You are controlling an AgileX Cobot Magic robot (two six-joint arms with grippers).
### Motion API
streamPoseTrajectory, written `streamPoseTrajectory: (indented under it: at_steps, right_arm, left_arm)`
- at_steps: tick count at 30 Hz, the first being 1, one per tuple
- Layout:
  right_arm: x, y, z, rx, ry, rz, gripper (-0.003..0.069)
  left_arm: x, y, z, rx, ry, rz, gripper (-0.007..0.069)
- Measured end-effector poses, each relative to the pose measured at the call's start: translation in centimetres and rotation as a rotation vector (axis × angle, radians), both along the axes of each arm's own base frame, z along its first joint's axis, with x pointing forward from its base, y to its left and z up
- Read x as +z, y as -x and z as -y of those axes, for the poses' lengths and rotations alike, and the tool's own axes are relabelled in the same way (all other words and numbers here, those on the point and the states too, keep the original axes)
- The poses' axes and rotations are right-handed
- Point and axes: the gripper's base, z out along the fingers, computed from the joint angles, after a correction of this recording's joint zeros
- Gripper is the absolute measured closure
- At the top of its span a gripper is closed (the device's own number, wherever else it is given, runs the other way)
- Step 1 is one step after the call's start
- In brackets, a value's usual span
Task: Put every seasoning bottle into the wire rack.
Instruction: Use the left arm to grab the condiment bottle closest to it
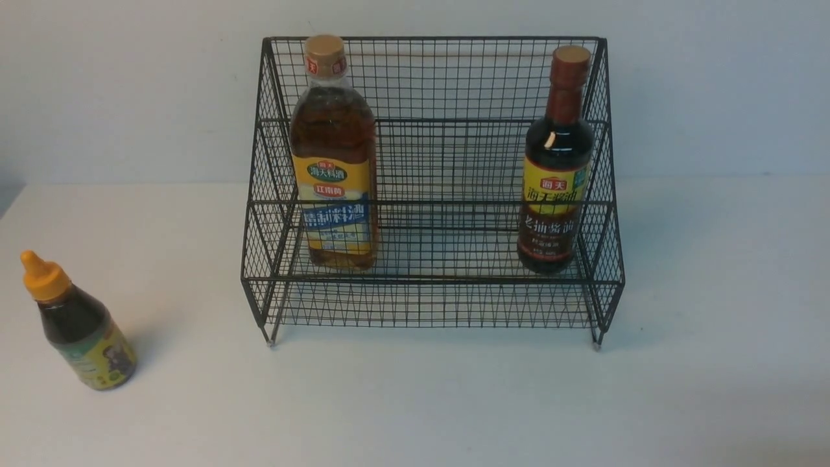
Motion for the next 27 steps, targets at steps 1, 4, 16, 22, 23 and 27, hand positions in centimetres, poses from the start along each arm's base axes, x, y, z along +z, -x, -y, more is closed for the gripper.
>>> streamPoseTrajectory:
  at_steps: [1,4,16,22,23,27]
  right_arm:
    - [0.0,0.0,0.0,0.0,0.0,0.0,0.0674]
    - [0.0,0.0,0.0,0.0,0.0,-0.001,0.0674]
    - [0.0,0.0,0.0,0.0,0.0,-0.003,0.0674]
    - [0.0,0.0,0.0,0.0,0.0,-0.003,0.0674]
    - [0.0,0.0,0.0,0.0,0.0,-0.003,0.0674]
    - [0.0,0.0,0.0,0.0,0.0,-0.003,0.0674]
  left_arm:
    - [-1.0,0.7,-0.1,0.015,0.013,-0.02,0.0629]
    - [-5.5,1.2,-0.3,0.074,0.062,-0.145,0.0629]
    - [-22.3,0.4,-1.6,0.386,0.221,-0.158,0.046]
    - [-21.5,-2.7,-2.2,0.486,0.159,-0.106,0.0202]
    - [-21.2,-3.3,-2.1,0.489,0.158,-0.099,0.0167]
    - [-20.8,-5.9,-1.6,0.488,0.159,-0.119,0.0037]
